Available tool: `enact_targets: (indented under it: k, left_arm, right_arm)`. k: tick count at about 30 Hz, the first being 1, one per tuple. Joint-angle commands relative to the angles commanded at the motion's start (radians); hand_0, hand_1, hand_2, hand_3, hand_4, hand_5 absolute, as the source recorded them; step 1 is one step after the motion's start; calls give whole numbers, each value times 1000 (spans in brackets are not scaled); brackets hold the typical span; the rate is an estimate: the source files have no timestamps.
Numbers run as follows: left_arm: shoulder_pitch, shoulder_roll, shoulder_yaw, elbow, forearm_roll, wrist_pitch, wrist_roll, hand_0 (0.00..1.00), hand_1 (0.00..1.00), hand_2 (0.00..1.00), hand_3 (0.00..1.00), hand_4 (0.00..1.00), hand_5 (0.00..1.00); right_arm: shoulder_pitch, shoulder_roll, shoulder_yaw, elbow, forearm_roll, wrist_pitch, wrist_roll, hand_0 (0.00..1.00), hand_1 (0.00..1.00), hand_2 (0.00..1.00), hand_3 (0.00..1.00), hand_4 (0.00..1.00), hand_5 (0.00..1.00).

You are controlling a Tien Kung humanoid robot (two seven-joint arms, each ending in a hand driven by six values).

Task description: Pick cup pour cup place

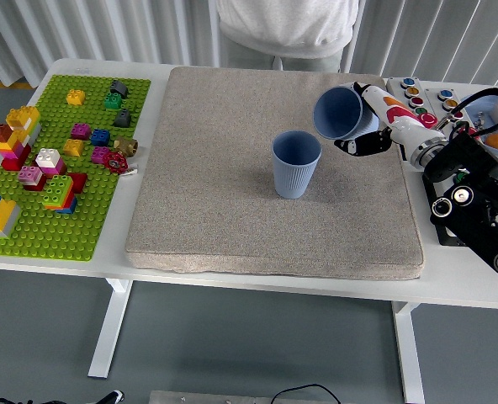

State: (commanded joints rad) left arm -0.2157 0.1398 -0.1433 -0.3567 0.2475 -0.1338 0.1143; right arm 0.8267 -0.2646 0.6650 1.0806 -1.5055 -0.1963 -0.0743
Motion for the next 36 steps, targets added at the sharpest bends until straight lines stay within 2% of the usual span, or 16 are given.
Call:
enact_targets:
  k: [17, 27, 36]
  left_arm:
    - [3, 1, -2, -1, 2, 0, 2, 767, 828, 866, 772, 518, 998]
    - [6, 4, -6, -2, 7, 1, 4, 767, 827, 866, 772, 518, 998]
    - [4, 4, -4, -1, 6, 1, 3, 766, 827, 866, 772, 518, 998]
  right_arm:
    - [8, 20, -15, 3, -65, -17, -24, 874, 825, 822, 805, 760, 106]
    - [16, 32, -28, -5, -171, -31, -37, 875, 825, 820, 804, 757, 107]
    - [22, 30, -27, -7, -214, -36, -43, 874, 824, 820, 804, 756, 107]
